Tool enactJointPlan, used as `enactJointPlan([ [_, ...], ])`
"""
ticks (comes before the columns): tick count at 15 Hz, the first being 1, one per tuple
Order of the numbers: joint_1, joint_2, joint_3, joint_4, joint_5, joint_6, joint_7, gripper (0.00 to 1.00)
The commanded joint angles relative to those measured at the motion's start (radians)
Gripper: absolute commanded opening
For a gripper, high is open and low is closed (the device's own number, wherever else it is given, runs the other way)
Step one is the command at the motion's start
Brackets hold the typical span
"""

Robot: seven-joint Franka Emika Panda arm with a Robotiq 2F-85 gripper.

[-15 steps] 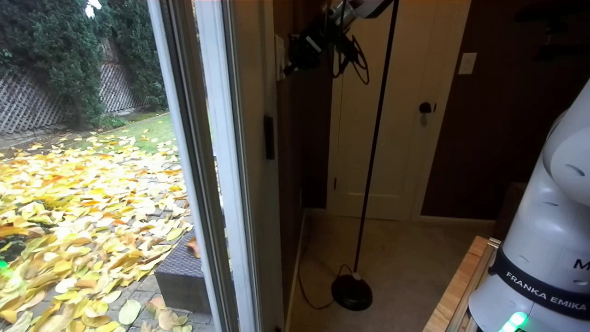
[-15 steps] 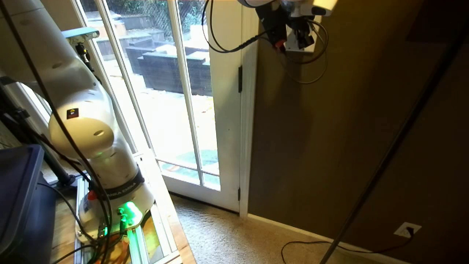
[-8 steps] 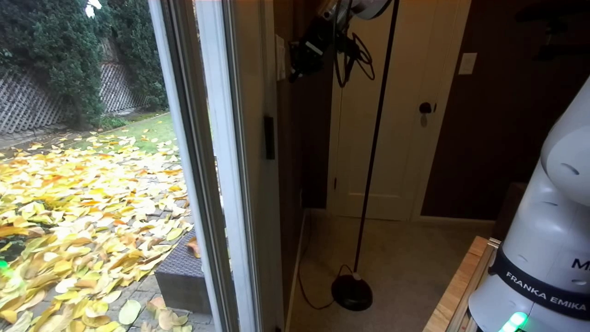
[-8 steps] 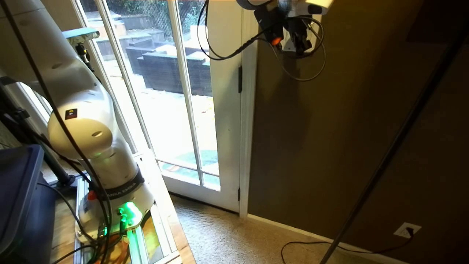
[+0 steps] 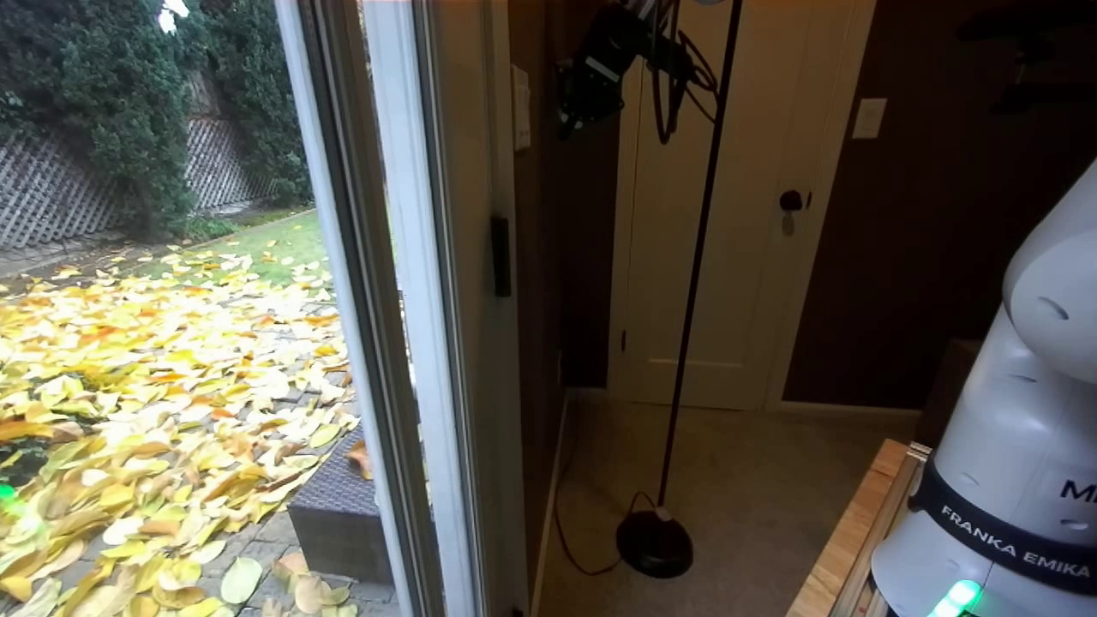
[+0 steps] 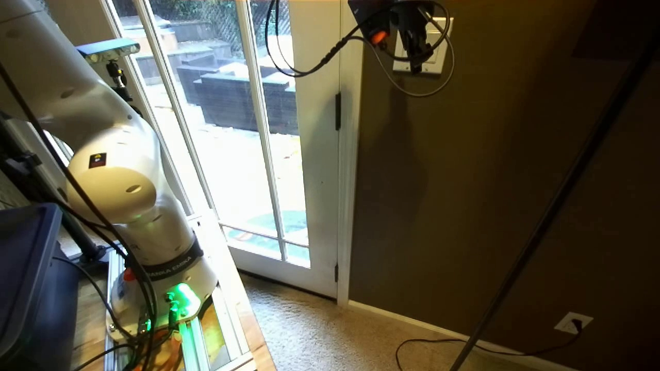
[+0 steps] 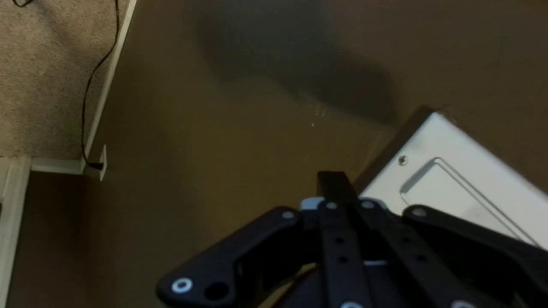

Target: Turn on the switch on the right

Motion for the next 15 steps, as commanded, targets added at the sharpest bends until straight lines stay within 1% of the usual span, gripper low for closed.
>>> enactJointPlan([
  [1, 0.033, -0.076, -0.006, -0.041, 0.049, -0.007, -0.059, 0.00],
  [2, 0.043, -0.087, -0.008, -0.046, 0.062, 0.005, -0.073, 0.00],
  [5, 0.053, -0.089, -0.010, -0.039, 0.067, -0.018, -0.073, 0.00],
  [6, 0.054, -0.092, -0.011, -0.039, 0.064, -0.026, -0.073, 0.26],
  [7, 0.049, -0.099, -0.006, -0.046, 0.051, -0.024, -0.063, 0.27],
  [8, 0.040, -0.111, 0.002, -0.054, 0.036, -0.012, -0.041, 0.33],
  [10, 0.018, -0.152, 0.017, -0.067, -0.020, -0.051, -0.002, 0.47],
  [15, -0.086, -0.314, 0.119, -0.092, -0.327, -0.208, 0.165, 0.80],
])
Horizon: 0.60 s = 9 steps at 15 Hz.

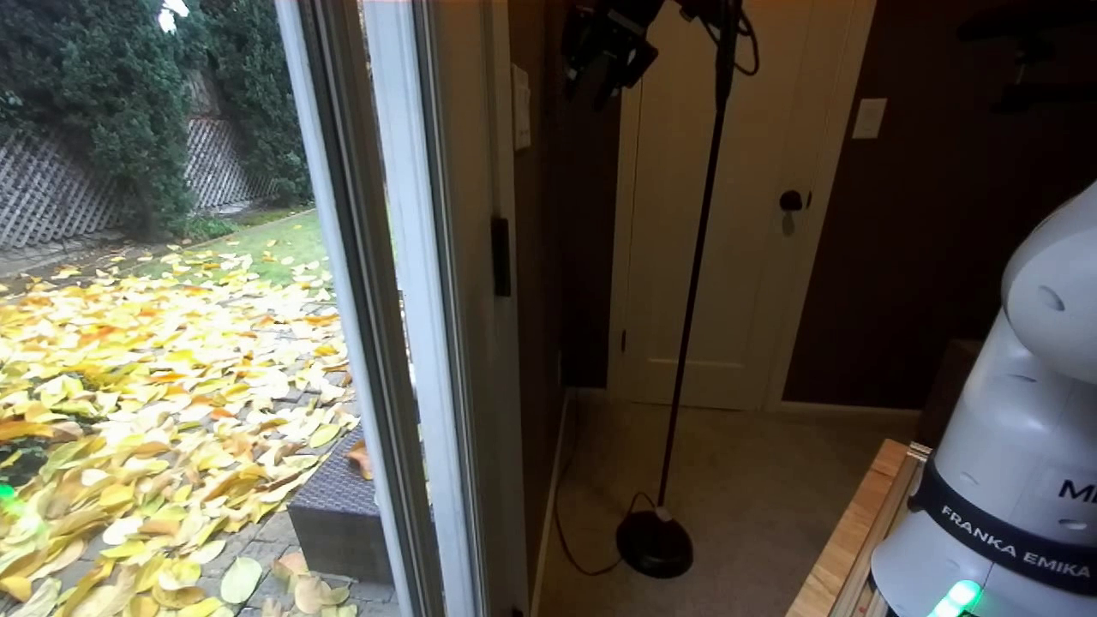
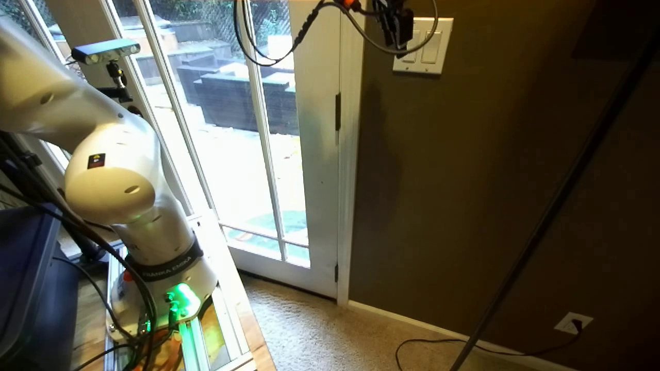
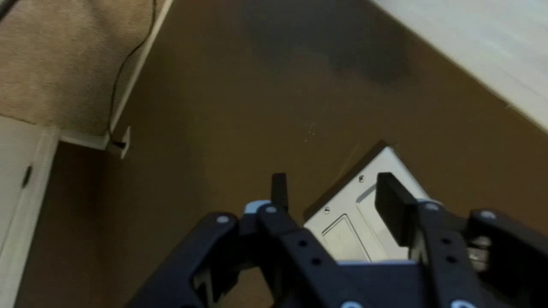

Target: Turn on the switch on the right

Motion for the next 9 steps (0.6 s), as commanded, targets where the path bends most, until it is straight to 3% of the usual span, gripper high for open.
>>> enactJointPlan([
  [1, -0.083, -0.160, 0.087, -0.047, -0.204, -0.100, 0.127, 0.88],
  [3, -0.092, -0.222, 0.108, -0.068, -0.270, -0.059, 0.123, 0.99],
  [4, -0.060, -0.139, 0.074, -0.017, -0.209, -0.075, 0.104, 0.84],
  [6, -0.067, -0.190, 0.090, -0.032, -0.242, -0.075, 0.109, 0.98],
  [9, -0.071, -0.210, 0.093, -0.048, -0.249, -0.075, 0.109, 1.00],
])
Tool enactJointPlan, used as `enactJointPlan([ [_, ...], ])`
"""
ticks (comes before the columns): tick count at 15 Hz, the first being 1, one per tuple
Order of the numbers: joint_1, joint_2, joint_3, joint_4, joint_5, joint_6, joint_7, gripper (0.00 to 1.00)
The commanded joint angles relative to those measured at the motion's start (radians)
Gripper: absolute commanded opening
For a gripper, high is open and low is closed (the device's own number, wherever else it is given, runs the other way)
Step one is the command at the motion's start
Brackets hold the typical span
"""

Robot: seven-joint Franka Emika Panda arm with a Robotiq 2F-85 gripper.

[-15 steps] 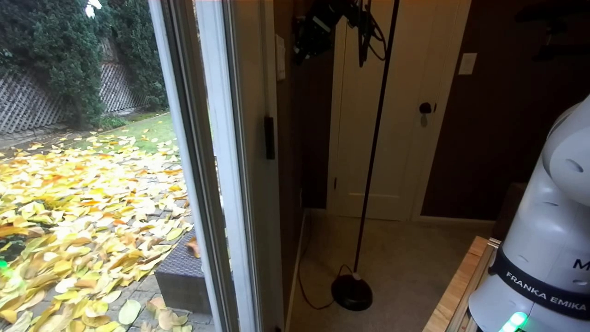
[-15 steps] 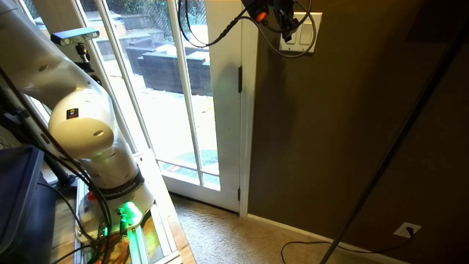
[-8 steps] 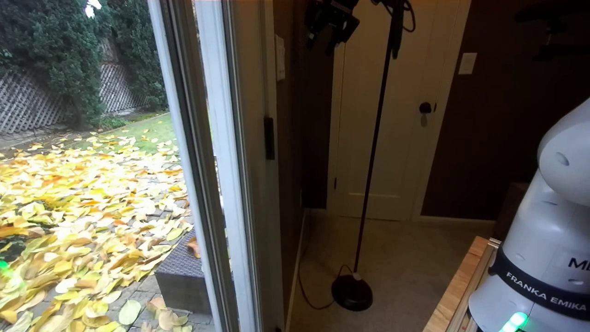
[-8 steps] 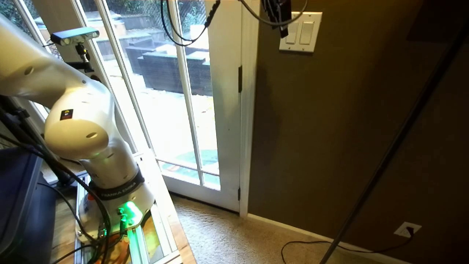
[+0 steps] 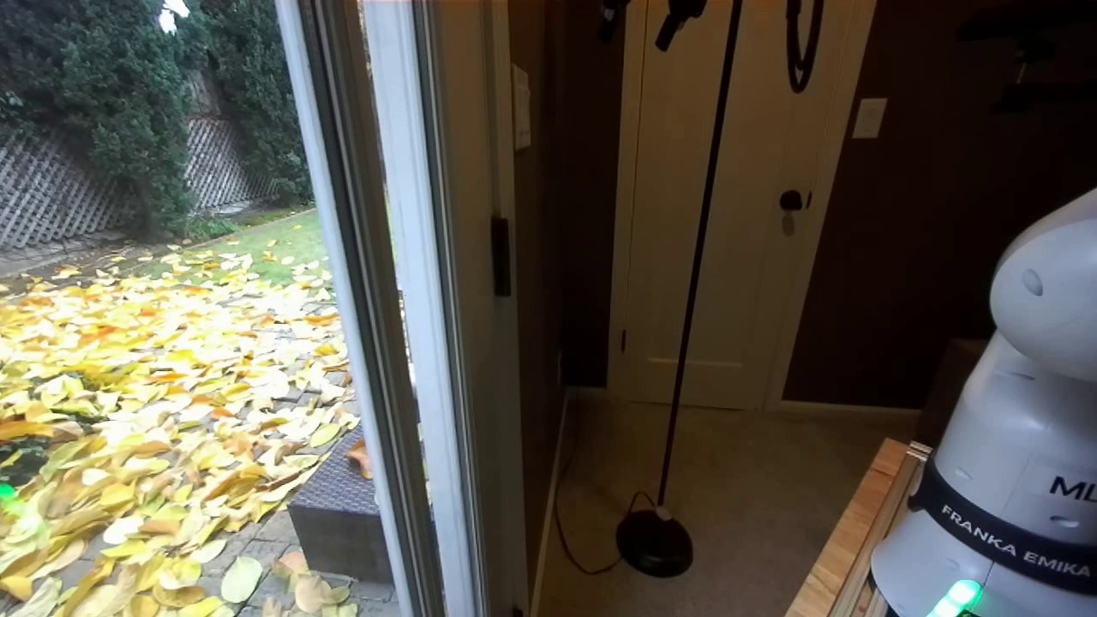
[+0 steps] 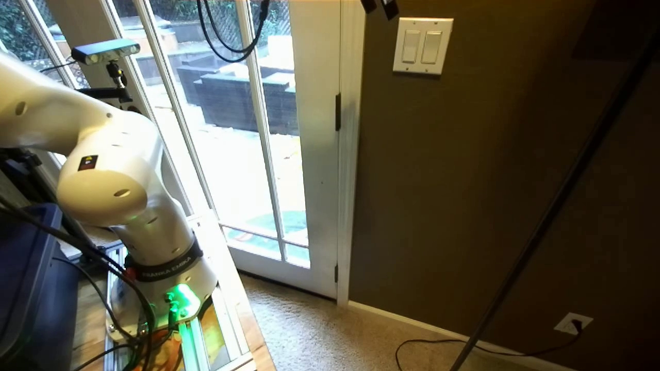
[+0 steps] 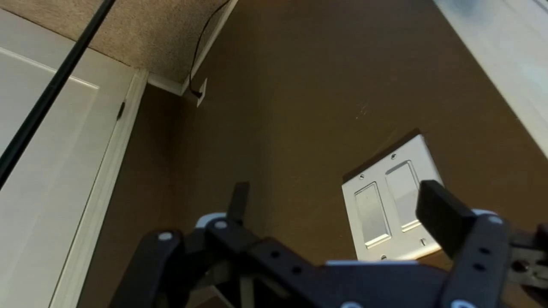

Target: Turn on the switch on the right

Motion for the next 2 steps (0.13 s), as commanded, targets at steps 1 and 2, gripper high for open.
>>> enactJointPlan([
  [1, 0.009, 0.002, -0.007, 0.001, -0.008, -0.002, 0.005, 1.00],
  [2, 0.008, 0.003, -0.007, 0.001, -0.009, -0.002, 0.005, 1.00],
])
